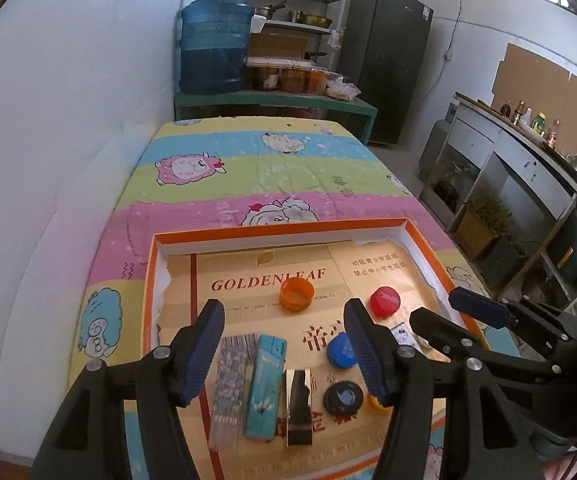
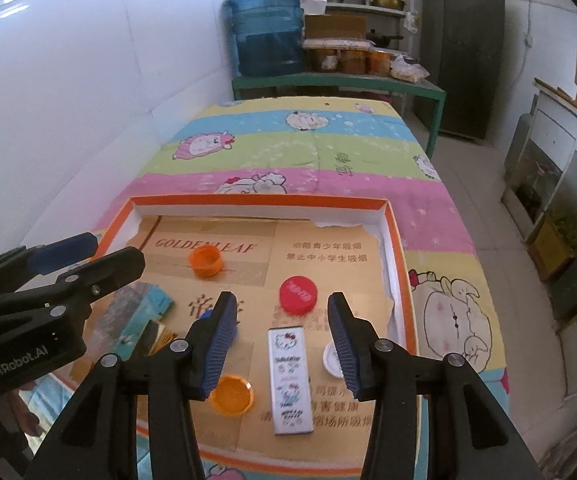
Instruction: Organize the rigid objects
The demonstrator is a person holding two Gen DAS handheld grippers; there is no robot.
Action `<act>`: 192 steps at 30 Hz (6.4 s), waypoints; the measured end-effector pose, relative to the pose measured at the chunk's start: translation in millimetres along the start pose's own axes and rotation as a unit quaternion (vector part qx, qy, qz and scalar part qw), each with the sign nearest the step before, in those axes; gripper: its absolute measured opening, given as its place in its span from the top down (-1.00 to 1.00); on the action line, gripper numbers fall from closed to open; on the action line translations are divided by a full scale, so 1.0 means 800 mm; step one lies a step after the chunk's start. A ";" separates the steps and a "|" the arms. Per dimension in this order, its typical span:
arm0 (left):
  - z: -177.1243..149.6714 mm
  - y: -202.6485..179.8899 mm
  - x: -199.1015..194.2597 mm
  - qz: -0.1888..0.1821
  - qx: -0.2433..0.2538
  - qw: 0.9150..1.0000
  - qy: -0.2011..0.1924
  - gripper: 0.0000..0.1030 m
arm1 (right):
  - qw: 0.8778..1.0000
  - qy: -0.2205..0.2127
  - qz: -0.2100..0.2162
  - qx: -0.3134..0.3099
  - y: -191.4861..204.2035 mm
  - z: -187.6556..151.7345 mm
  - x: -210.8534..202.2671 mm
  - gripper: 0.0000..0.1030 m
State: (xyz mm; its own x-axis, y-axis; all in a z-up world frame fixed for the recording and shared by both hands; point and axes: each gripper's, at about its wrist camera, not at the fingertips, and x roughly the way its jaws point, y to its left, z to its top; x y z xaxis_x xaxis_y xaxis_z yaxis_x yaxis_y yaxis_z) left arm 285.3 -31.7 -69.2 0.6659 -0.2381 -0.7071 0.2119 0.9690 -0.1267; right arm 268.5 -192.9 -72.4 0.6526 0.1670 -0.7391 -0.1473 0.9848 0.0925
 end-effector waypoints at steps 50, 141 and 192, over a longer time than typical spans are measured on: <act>-0.086 -0.018 -0.163 0.016 -0.015 0.997 -0.072 -0.20 | 0.997 -0.077 -0.020 -0.016 0.066 -0.078 -0.167 0.05; -0.171 -0.032 -0.265 0.127 -0.031 0.985 -0.114 -0.18 | 0.986 -0.156 -0.055 0.004 0.110 -0.157 -0.270 0.05; -0.175 -0.034 -0.263 0.126 -0.031 0.985 -0.113 -0.18 | 0.986 -0.155 -0.057 0.004 0.111 -0.157 -0.267 0.05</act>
State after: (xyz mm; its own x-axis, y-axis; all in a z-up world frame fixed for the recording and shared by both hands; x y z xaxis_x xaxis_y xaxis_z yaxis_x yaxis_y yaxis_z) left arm 39.4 1.1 -14.3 0.8354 0.0087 -0.5496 -0.0203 0.9997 -0.0150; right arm 22.4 -147.6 10.0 0.8610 0.0615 -0.5048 -0.0548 0.9981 0.0281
